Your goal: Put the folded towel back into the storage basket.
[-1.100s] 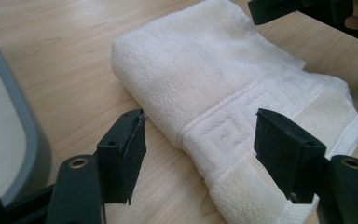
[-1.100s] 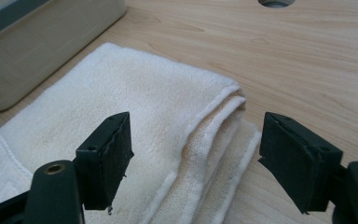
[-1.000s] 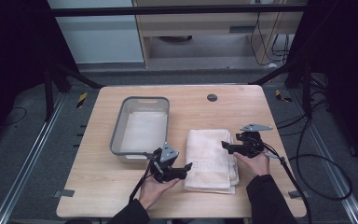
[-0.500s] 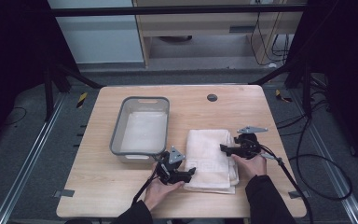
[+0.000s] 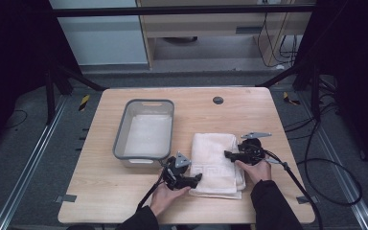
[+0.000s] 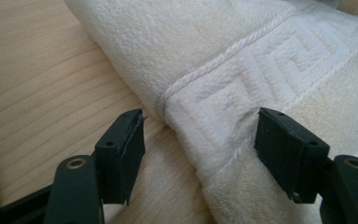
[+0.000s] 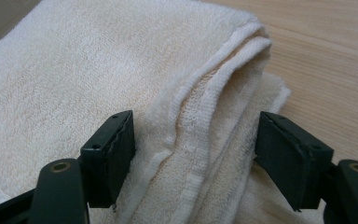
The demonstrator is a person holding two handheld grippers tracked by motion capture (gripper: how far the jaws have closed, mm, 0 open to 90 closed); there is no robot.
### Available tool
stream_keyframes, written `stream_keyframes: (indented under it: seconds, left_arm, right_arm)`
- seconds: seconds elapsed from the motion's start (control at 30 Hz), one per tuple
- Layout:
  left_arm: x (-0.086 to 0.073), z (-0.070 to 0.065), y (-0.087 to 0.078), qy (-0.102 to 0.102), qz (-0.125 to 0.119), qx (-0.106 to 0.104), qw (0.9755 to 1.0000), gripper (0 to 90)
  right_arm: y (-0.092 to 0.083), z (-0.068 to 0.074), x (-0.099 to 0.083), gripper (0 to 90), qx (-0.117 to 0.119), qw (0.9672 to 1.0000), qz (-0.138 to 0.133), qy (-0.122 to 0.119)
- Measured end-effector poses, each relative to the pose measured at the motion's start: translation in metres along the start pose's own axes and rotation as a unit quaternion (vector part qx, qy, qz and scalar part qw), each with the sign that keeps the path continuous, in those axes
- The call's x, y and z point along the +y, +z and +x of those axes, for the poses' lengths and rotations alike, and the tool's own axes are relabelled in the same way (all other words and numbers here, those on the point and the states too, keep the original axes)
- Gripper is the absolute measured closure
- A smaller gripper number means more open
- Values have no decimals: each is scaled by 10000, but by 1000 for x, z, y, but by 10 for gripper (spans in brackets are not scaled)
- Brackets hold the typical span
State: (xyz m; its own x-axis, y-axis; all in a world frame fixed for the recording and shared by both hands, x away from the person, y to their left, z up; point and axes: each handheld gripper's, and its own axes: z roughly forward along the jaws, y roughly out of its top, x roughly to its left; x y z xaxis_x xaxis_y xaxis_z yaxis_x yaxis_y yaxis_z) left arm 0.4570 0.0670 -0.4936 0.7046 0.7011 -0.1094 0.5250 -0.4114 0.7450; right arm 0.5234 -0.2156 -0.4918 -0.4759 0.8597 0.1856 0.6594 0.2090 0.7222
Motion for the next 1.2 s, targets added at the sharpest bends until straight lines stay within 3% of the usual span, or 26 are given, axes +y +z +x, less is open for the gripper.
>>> stream_keyframes:
  seconds: [0.23, 0.47, 0.63, 0.83, 1.0, 1.2]
  left_arm:
    - [-2, 6, 6, -275, 79, -219, 9994, 312]
    - [-2, 7, 8, -242, 111, -289, 9992, 327]
    - [-2, 6, 8, -225, 135, -394, 9989, 406]
    - [-1, 7, 8, -448, 191, -680, 9965, 546]
    - [0, 6, 7, -543, 204, -730, 9956, 629]
    - [-2, 5, 4, -575, 99, -743, 9955, 719]
  right_arm:
    - [3, -3, -1, 320, 195, 9993, 143, 281]
    - [5, -6, -1, 401, 420, 9976, 203, 503]
    - [5, -7, -1, 484, 598, 9956, 276, 662]
    - [5, -7, 1, 590, 760, 9936, 310, 778]
    - [2, -8, 3, 641, 837, 9928, 305, 798]
    - [-1, -1, 7, 652, 692, 9958, 251, 549]
